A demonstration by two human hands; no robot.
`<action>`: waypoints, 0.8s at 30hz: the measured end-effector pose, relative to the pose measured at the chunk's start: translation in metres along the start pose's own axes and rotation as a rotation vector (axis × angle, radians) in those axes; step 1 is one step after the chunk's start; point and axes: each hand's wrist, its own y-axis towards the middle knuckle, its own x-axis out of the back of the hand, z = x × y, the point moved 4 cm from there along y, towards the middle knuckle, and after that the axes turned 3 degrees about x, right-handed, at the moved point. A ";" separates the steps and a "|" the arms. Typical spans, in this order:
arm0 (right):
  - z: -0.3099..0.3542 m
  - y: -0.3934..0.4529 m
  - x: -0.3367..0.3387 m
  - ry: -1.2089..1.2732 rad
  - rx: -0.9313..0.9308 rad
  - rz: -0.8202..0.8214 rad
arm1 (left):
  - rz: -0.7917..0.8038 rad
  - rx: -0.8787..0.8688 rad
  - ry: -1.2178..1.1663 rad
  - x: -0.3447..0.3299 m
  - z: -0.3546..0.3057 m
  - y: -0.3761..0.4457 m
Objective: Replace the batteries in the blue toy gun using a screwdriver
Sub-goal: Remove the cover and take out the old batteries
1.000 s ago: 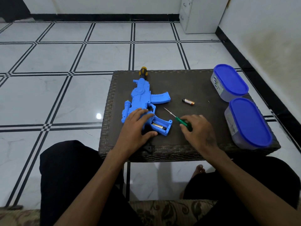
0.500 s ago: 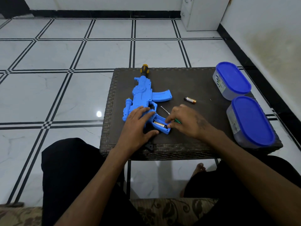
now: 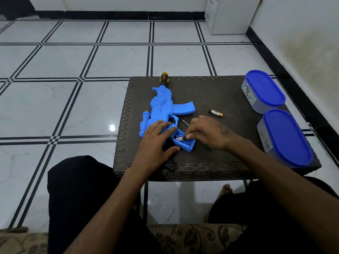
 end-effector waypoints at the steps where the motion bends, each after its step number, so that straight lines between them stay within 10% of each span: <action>1: 0.000 -0.001 -0.001 0.033 -0.021 -0.023 | -0.003 0.001 0.008 0.000 -0.001 0.000; 14: 0.014 -0.005 -0.010 0.235 -0.191 -0.213 | -0.021 0.030 0.039 0.001 -0.003 0.002; 24: -0.080 -0.050 0.012 0.264 -0.655 -0.521 | -0.019 0.323 0.124 0.002 0.006 -0.001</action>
